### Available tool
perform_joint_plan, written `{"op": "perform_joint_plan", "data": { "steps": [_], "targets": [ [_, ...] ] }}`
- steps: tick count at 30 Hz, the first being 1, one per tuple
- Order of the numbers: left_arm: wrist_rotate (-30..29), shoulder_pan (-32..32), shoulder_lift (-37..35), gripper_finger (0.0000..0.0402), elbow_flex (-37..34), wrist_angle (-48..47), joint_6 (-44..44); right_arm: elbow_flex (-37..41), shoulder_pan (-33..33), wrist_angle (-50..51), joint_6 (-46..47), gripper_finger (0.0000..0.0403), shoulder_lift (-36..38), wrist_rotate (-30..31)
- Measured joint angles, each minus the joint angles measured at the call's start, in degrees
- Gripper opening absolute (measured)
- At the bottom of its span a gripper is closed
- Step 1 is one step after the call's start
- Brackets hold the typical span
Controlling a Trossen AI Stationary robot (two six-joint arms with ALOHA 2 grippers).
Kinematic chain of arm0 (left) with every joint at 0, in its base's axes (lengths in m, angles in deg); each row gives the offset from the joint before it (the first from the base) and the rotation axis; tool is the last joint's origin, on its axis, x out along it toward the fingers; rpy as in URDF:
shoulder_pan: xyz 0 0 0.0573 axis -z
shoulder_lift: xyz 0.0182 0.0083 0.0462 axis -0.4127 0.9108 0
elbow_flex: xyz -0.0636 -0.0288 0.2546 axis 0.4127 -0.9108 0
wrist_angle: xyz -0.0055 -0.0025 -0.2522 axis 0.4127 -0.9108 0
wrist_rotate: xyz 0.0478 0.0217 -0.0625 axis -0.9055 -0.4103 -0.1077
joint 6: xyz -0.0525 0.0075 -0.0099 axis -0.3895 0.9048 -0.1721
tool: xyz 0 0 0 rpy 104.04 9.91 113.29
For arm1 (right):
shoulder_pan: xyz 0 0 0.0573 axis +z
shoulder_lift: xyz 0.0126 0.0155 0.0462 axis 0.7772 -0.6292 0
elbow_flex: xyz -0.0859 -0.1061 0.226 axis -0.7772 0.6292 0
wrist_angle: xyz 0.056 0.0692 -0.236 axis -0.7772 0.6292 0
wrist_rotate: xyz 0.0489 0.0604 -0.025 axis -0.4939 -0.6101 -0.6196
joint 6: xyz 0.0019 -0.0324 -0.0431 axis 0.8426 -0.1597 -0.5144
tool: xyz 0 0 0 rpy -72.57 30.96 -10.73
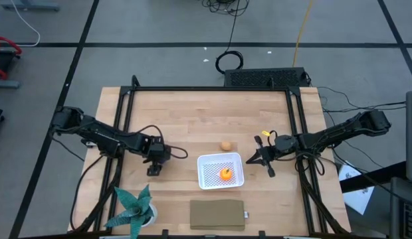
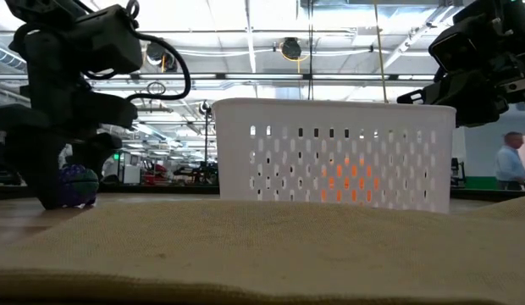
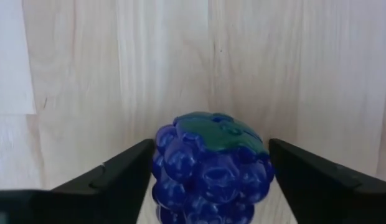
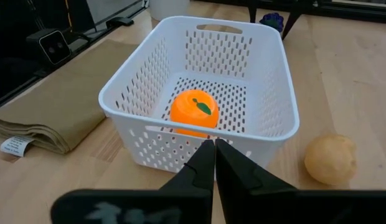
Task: Pick and placing Produce into tupperware
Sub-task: Put the grape into the white basket
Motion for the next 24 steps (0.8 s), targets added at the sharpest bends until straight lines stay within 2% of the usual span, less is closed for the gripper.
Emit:
{"op": "perform_joint_plan", "data": {
  "steps": [5, 9, 13, 19, 24],
  "targets": [
    [0.03, -0.14, 0.04, 0.0243, 0.02, 0.37, 0.2, 0.0, 0.0, 0.0, 0.0, 0.0006, 0.0, 0.0],
    [0.09, -0.05, 0.03, 0.0211, 0.53, -0.41, 0.96, 0.0, 0.0, 0.0, 0.0, 0.0006, 0.0, 0.0],
    [0.57, -0.12, 0.32, 0.0211, 2.8, -3.21, 1.71, 0.0, 0.0, 0.0, 0.0, 0.0006, 0.0, 0.0],
    [1.54, -0.99, 0.33, 0.0241, 7.87, -7.66, 5.14, 0.0, 0.0, 0.02, 0.0, 0.0006, 0.0, 0.0],
    [1.38, -3.43, 0.25, 0.0225, 10.83, -10.1, 6.11, 0.0, 0.0, 0.0, 0.0, 0.0006, 0.0, 0.0]
  ]
}}
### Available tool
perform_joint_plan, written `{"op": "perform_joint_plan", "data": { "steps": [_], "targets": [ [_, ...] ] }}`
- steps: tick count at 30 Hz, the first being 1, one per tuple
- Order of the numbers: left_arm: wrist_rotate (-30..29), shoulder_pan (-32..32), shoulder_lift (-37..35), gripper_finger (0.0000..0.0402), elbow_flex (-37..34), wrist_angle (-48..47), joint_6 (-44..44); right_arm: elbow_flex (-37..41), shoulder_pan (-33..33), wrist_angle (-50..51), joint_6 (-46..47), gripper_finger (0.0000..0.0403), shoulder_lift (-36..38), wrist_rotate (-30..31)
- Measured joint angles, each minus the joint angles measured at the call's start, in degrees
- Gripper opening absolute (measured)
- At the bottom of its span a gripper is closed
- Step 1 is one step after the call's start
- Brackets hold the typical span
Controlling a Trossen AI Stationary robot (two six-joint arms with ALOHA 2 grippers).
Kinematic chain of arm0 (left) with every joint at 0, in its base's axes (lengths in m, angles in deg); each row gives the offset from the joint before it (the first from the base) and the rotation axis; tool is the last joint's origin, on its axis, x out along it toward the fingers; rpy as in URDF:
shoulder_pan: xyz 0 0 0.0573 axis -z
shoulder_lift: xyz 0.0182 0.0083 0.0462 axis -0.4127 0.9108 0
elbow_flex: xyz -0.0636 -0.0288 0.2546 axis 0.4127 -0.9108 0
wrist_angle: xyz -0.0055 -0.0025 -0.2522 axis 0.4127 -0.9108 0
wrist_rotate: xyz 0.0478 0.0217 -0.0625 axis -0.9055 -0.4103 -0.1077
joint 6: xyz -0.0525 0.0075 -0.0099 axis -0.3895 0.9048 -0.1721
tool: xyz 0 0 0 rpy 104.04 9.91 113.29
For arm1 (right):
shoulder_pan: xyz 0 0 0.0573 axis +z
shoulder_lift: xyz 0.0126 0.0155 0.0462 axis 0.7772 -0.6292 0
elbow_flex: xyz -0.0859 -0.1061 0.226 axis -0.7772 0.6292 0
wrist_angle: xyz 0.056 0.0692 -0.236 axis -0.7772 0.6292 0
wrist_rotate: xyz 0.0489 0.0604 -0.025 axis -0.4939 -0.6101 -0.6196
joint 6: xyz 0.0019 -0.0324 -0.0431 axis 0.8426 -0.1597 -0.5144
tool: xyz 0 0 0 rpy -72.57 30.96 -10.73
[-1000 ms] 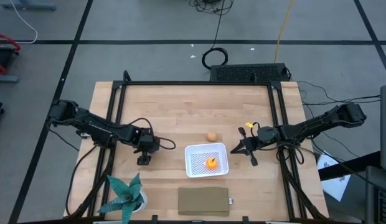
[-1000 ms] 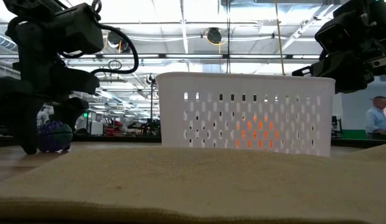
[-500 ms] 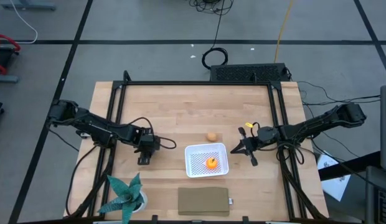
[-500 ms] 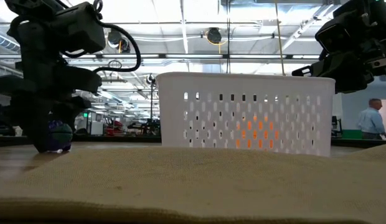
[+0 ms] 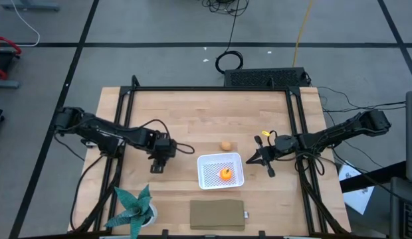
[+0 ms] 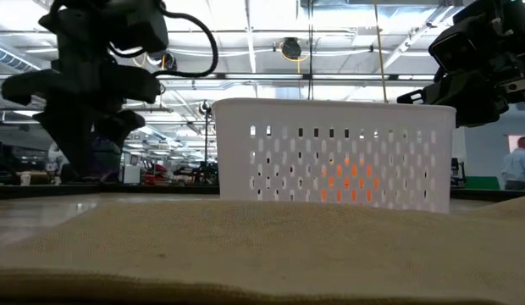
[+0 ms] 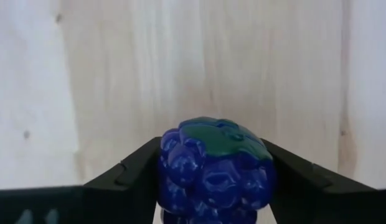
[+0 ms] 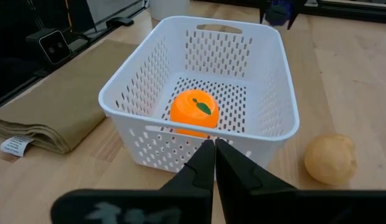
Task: Pick and placing Produce into tupperware
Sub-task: Put the grape into the white basket
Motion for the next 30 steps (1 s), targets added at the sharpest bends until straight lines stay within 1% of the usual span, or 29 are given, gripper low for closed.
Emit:
{"op": "perform_joint_plan", "data": {
  "steps": [3, 5, 12, 16, 18, 22, 28, 30],
  "targets": [
    [-0.08, -1.52, -0.02, 0.0209, 1.7, -1.68, -0.23, 0.0, -0.01, 0.02, 0.0, 0.0006, 0.0, 0.01],
    [-0.17, -2.53, -0.05, 0.0209, 2.66, -3.05, -0.26, 0.0, 0.0, 0.02, 0.0, 0.0006, 0.0, 0.0],
    [1.47, -5.11, -0.05, 0.0238, 7.3, -8.03, -0.8, 0.0, 0.0, 0.02, 0.0, 0.0006, 0.0, 0.0],
    [1.45, -6.22, -0.08, 0.0234, 11.1, -10.71, -0.83, 0.0, 0.0, 0.02, 0.0, 0.0006, 0.0, 0.01],
    [1.56, -6.96, -0.1, 0.0223, 12.77, -10.72, -2.01, 0.0, 0.0, 0.02, 0.0, 0.0006, 0.0, 0.0],
    [4.1, -8.03, 0.07, 0.0211, 15.97, -9.13, -4.23, 0.0, 0.0, 0.04, 0.0, 0.0006, 0.0, 0.0],
    [5.85, -7.38, 0.14, 0.023, 19.95, -7.82, -5.78, 0.0, 0.0, 0.02, 0.0, 0.0006, 0.0, 0.02],
    [6.09, -7.16, 0.14, 0.0232, 20.7, -7.43, -6.29, 0.0, 0.0, 0.02, 0.0, 0.0006, 0.0, 0.02]
  ]
}}
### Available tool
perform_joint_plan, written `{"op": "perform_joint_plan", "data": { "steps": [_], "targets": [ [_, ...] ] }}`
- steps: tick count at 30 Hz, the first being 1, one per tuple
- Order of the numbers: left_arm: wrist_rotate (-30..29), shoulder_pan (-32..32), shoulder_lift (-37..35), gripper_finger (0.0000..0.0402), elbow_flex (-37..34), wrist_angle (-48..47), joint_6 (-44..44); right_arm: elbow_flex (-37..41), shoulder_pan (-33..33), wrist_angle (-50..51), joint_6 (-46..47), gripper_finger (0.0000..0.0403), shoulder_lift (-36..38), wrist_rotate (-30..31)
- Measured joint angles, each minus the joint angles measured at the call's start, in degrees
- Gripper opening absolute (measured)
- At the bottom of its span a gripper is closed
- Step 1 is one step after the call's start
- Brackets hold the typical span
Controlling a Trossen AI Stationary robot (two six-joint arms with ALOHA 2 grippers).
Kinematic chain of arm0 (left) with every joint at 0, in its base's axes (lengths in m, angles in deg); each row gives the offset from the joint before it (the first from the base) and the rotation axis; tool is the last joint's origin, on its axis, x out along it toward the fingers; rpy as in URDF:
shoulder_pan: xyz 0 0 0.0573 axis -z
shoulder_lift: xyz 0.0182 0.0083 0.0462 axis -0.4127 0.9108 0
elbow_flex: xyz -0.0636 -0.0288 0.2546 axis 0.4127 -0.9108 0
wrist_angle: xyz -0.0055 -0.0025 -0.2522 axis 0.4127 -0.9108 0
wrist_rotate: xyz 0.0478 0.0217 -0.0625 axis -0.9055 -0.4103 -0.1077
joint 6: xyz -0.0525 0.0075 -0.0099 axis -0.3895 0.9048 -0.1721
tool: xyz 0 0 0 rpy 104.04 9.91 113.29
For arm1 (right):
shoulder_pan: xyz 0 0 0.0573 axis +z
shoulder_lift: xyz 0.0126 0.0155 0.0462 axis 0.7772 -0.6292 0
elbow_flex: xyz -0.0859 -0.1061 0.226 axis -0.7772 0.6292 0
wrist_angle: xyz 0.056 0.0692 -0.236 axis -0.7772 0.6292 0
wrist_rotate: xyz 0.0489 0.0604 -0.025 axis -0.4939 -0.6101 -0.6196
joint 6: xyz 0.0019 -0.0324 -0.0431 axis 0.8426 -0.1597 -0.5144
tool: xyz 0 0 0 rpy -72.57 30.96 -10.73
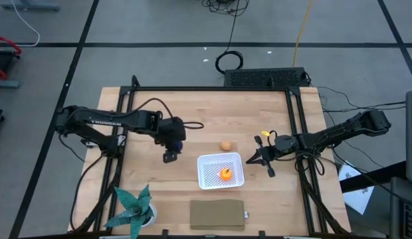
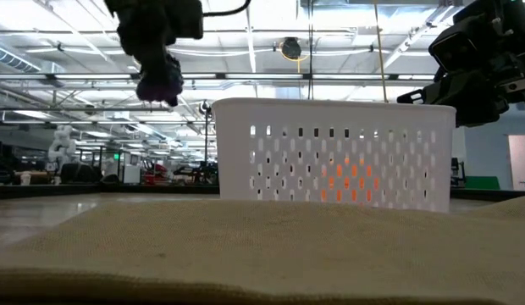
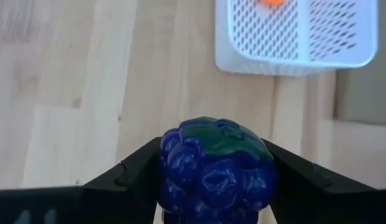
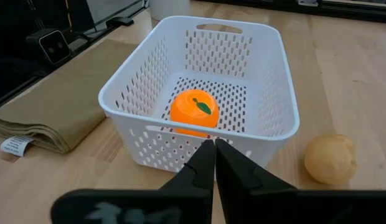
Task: Pick and placing Produce into tupperware
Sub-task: Put the grape into the white basket
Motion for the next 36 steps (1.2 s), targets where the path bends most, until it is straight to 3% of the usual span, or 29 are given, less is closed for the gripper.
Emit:
{"op": "perform_joint_plan", "data": {
  "steps": [7, 11, 17, 25, 36],
  "targets": [
    [2.66, 0.6, 4.48, 0.0209, 4.12, 2.58, 0.2, 0.02, 0.0, -0.21, 0.0, 0.0006, -0.02, 0.0],
    [4.94, 0.61, 10.26, 0.0224, 9.18, 2.11, 1.85, 0.04, 0.0, -0.86, -0.01, 0.0006, -0.02, 0.0],
    [8.74, 1.82, 19.07, 0.0238, 19.7, 1.52, 5.72, 0.04, 0.0, -0.67, -0.02, 0.0006, -0.02, 0.0],
    [12.11, 3.39, 30.25, 0.0209, 32.47, 1.38, 10.6, 0.04, 0.0, -0.31, 0.0, 0.0006, -0.02, 0.0],
    [13.49, 4.18, 39.86, 0.0219, 36.03, 0.81, 16.21, 0.04, 0.0, -0.83, 0.0, 0.0006, -0.02, 0.0]
  ]
}}
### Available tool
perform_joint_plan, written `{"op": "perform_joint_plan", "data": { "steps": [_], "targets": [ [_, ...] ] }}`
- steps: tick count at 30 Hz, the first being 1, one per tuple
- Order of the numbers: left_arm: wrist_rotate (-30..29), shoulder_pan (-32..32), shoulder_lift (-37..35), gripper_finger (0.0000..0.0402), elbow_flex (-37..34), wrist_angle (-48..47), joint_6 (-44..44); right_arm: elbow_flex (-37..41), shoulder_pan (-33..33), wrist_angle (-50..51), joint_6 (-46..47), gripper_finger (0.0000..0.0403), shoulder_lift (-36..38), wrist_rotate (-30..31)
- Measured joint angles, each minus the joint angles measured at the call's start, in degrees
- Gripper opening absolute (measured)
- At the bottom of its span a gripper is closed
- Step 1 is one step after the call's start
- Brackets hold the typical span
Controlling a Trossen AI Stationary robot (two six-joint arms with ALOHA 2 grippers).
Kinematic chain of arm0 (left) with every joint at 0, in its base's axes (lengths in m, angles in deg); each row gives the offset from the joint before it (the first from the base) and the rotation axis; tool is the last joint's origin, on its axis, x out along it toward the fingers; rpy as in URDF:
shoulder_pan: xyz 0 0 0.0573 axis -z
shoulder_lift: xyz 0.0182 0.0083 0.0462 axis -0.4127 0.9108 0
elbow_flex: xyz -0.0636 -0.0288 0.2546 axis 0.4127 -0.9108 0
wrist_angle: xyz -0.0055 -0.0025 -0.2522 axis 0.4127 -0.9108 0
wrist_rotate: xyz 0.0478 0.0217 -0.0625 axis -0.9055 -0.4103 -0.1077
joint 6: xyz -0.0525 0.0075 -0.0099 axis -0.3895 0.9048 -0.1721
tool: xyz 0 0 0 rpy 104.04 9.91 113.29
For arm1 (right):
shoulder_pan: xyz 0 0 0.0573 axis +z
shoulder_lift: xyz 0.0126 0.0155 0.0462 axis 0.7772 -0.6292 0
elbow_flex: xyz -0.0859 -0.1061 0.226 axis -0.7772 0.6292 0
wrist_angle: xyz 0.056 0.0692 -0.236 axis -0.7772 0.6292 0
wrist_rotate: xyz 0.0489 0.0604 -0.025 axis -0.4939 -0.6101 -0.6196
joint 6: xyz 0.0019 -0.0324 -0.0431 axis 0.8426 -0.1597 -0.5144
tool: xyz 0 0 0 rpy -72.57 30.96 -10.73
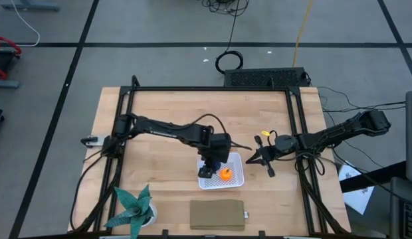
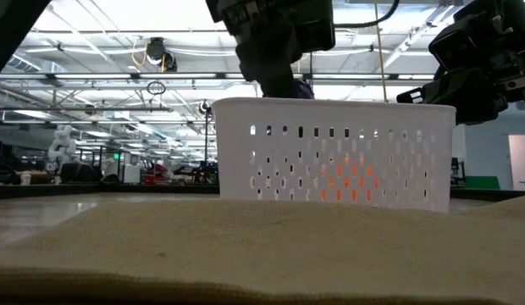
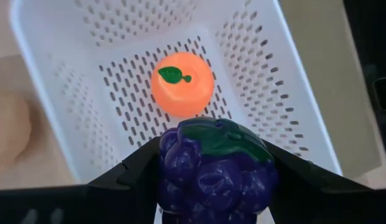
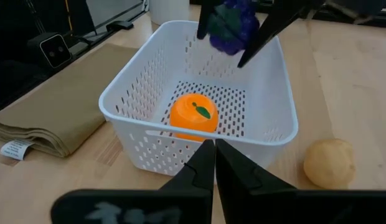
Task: Pick and placing Produce into tupperware
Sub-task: Put the grape into the white basket
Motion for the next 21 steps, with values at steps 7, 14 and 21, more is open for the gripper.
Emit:
{"op": "perform_joint_plan", "data": {
  "steps": [7, 14, 21],
  "targets": [
    [-0.07, 0.36, 0.14, 0.0211, 0.0, 0.13, 2.42, 0.0, 0.0, -0.01, 0.0, 0.0006, 0.0, 0.0],
    [-1.77, 2.58, 0.12, 0.0227, 0.0, 0.13, 8.97, 0.0, 0.0, -0.02, -0.09, 0.0006, 0.0, 0.02],
    [-6.08, 2.9, 0.12, 0.0228, 0.0, 0.47, 14.15, 0.0, 0.0, -0.03, -0.08, 0.0006, 0.0, 0.02]
  ]
}}
